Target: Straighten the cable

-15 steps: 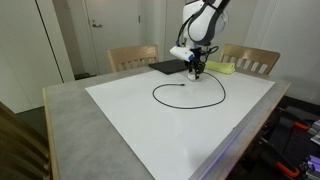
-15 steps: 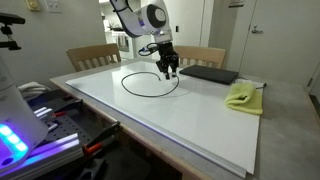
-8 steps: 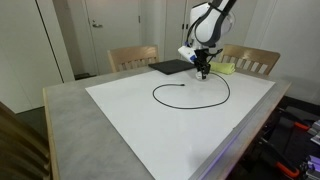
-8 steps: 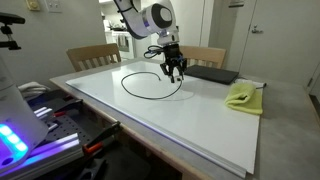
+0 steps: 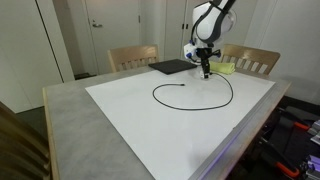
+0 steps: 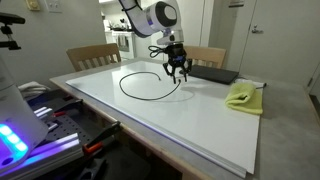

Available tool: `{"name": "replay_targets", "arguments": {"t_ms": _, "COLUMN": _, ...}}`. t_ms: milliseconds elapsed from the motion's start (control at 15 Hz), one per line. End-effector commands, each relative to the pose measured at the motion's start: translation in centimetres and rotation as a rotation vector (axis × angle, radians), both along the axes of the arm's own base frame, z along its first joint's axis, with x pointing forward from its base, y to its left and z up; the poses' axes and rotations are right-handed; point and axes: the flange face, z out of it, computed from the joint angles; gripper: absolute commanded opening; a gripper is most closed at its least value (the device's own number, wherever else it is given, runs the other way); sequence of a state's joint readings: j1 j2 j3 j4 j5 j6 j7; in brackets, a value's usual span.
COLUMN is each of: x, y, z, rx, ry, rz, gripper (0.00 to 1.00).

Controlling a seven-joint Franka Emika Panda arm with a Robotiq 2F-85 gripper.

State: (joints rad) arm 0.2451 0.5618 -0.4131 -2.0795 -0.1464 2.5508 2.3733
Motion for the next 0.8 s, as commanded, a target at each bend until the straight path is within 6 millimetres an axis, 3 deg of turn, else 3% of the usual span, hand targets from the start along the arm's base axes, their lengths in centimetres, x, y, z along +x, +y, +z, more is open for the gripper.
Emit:
{"name": "replay_targets", "arguments": {"t_ms": 0, "x": -0.1, "y": -2.6, "z": 0.6, "rx": -0.016, "ry": -0.031, "rz": -0.203, "gripper": 0.26}}
{"name": "replay_targets", "arguments": {"t_ms": 267, "x": -1.1, "y": -5.2, "z": 1.2, "rx": -0.005, "ry": -0.065, "rz": -0.426, "gripper": 0.26}}
{"name": "replay_targets", "arguments": {"t_ms": 333, "x": -0.9, "y": -4.3, "z": 0.4, "rx": -0.016, "ry": -0.058, "rz": -0.338, "gripper": 0.51}}
{"name": "replay_targets", "arguments": {"t_ms": 533, "x": -1.2, "y": -5.7, "z": 0.8, "rx": -0.006, "ry": -0.066, "rz": -0.4, "gripper": 0.51}}
{"name": "replay_targets", "arguments": {"t_ms": 600, "x": -1.0, "y": -5.6, "z": 0.6, "rx": -0.017, "ry": -0.062, "rz": -0.417, "gripper": 0.26}}
{"name": "replay_targets", "arguments": {"t_ms": 733, "x": -0.5, "y": -6.8, "z": 0.9, "rx": -0.065, "ry": -0.057, "rz": -0.539, "gripper": 0.26}}
